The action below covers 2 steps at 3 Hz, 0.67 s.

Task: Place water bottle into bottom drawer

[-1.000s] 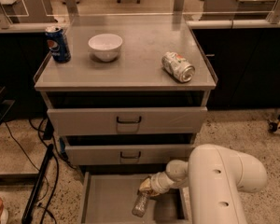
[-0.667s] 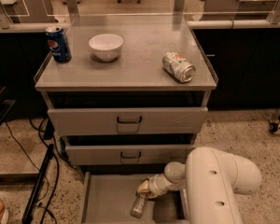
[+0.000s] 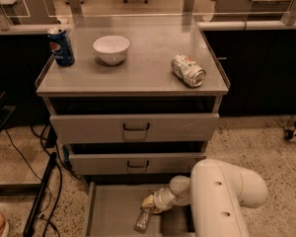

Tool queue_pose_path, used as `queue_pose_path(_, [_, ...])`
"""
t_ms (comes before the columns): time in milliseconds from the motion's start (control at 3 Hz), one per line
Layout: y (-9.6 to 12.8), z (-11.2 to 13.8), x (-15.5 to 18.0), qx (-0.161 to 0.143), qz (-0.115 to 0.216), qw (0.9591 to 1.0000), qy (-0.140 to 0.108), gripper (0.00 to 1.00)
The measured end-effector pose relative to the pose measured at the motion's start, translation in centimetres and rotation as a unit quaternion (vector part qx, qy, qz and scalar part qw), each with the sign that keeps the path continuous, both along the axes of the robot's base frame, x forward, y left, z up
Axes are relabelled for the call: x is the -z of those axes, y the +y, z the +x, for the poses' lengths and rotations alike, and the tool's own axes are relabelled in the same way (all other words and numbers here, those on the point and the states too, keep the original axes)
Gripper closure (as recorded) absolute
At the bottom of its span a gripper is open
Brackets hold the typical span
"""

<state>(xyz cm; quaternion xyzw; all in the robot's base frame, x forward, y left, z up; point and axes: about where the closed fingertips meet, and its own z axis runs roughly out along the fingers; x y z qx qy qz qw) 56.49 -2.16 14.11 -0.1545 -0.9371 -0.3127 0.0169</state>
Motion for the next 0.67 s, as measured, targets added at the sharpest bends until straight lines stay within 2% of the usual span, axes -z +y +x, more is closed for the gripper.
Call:
queue_pose_path(333, [0.25,-0.39,0.71,0.006,0.001,0.9999,0.009,1.00])
queue_pose_path(667, [0.27,-0.42,0.76,0.007,0.002,0.9999,0.010,0.84])
